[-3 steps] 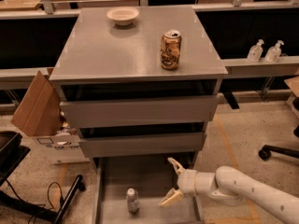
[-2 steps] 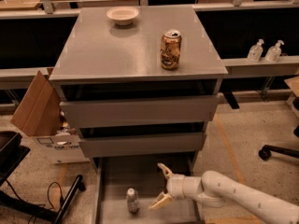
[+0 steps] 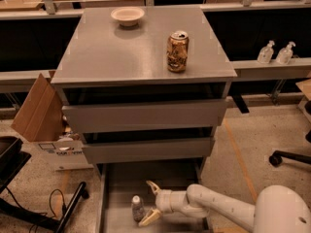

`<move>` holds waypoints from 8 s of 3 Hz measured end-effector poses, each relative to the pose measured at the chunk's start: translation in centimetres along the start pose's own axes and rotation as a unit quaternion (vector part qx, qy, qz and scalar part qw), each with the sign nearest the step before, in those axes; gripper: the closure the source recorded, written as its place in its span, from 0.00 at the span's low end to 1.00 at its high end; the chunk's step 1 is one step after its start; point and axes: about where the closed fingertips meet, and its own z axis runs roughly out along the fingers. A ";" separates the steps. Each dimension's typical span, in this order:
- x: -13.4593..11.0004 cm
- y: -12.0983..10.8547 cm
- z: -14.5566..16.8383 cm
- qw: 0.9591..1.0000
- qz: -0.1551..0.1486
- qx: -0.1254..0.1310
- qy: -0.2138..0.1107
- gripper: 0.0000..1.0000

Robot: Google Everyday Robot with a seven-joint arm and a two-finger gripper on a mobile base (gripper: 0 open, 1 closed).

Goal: Pick blue plastic bottle from bottom drawer and place on counter

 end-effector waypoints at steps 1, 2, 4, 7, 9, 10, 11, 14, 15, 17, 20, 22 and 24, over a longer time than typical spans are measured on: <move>2.2 0.3 3.3 1.000 -0.007 -0.019 0.012 0.00; 3.8 0.6 5.6 0.999 -0.008 -0.034 0.015 0.18; 0.6 1.3 5.0 0.999 0.012 -0.029 0.014 0.72; -20.3 7.5 -6.7 0.989 0.150 -0.009 0.012 1.00; -37.6 7.8 -13.0 0.983 0.183 0.014 -0.014 1.00; -49.1 3.9 -16.5 0.986 0.144 0.078 -0.009 1.00; -56.3 2.2 -19.0 0.987 0.092 0.131 0.005 1.00; -64.0 -2.2 -17.8 0.978 0.034 0.204 -0.004 1.00; -65.2 -2.7 -18.3 0.978 0.031 0.205 -0.013 1.00; -69.9 -11.1 -22.4 0.957 0.075 0.269 -0.077 1.00; -68.5 -20.4 -16.3 0.932 0.131 0.325 -0.096 1.00; -65.4 -19.5 -13.0 0.939 0.139 0.312 -0.036 0.82; -65.8 -19.5 -13.2 0.939 0.139 0.312 -0.036 0.28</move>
Offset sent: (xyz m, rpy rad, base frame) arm 0.0019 0.0521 -0.0834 -0.0345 0.0241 0.0985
